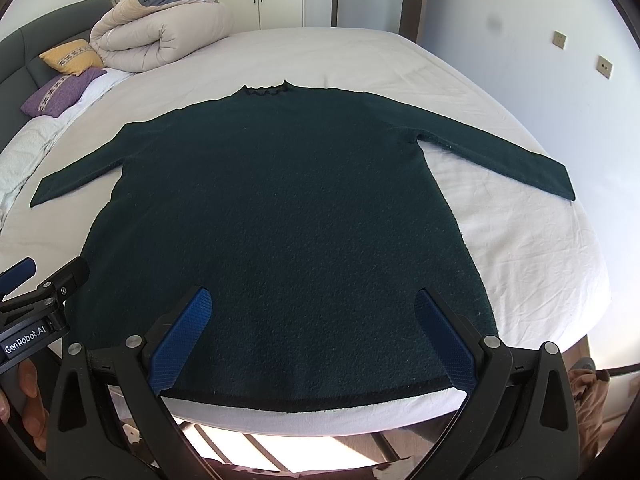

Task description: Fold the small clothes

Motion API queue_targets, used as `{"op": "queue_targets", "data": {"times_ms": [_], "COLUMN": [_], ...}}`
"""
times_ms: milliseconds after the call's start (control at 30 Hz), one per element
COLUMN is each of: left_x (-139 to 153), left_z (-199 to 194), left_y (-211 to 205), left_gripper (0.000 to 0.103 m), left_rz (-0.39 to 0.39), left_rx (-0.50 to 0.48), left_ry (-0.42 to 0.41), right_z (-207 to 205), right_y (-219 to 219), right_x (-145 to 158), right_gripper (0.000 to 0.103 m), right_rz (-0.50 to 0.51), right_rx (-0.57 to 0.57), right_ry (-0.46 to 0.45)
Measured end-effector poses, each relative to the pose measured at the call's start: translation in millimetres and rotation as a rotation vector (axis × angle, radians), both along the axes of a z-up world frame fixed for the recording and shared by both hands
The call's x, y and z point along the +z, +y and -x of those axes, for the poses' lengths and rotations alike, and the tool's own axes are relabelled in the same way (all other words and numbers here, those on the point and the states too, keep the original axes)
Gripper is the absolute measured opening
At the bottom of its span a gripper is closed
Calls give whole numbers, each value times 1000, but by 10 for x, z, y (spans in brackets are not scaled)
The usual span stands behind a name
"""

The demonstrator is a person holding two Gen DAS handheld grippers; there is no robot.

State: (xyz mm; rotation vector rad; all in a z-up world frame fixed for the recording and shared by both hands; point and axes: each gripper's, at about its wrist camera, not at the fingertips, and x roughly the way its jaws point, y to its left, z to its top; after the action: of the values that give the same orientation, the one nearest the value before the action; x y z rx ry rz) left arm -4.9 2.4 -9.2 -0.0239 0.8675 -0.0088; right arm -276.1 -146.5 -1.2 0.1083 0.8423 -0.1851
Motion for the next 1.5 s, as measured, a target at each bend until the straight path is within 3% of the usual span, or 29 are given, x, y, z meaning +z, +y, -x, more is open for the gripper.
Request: {"op": "queue_targets", "data": {"times_ms": [867, 1000, 1133, 1333, 1433, 1500], "left_x": [-39, -13, 54, -46, -168, -274], "left_z": [-18, -114, -274, -510, -628, -735], "left_y": [80, 352, 926, 1914, 2231, 2483], "left_gripper": [103, 103, 103, 103, 103, 103], "left_rz": [18, 103, 199, 505, 522, 588], "left_rx": [-4, 7, 114, 228, 313, 368], "left_ry": [-9, -12, -53, -101, -8, 35], "right_z": [-62, -103, -130, -155, -143, -137], "right_y": [65, 72, 45, -13, 11, 21], "right_x": [-32, -35, -32, 44, 102, 135], "right_gripper": [103, 103, 103, 103, 103, 103], "right_rz": [9, 9, -13, -133, -152, -175], "right_rx": [10, 17, 23, 61, 86, 99], "right_ry": [23, 29, 25, -28, -73, -102]}}
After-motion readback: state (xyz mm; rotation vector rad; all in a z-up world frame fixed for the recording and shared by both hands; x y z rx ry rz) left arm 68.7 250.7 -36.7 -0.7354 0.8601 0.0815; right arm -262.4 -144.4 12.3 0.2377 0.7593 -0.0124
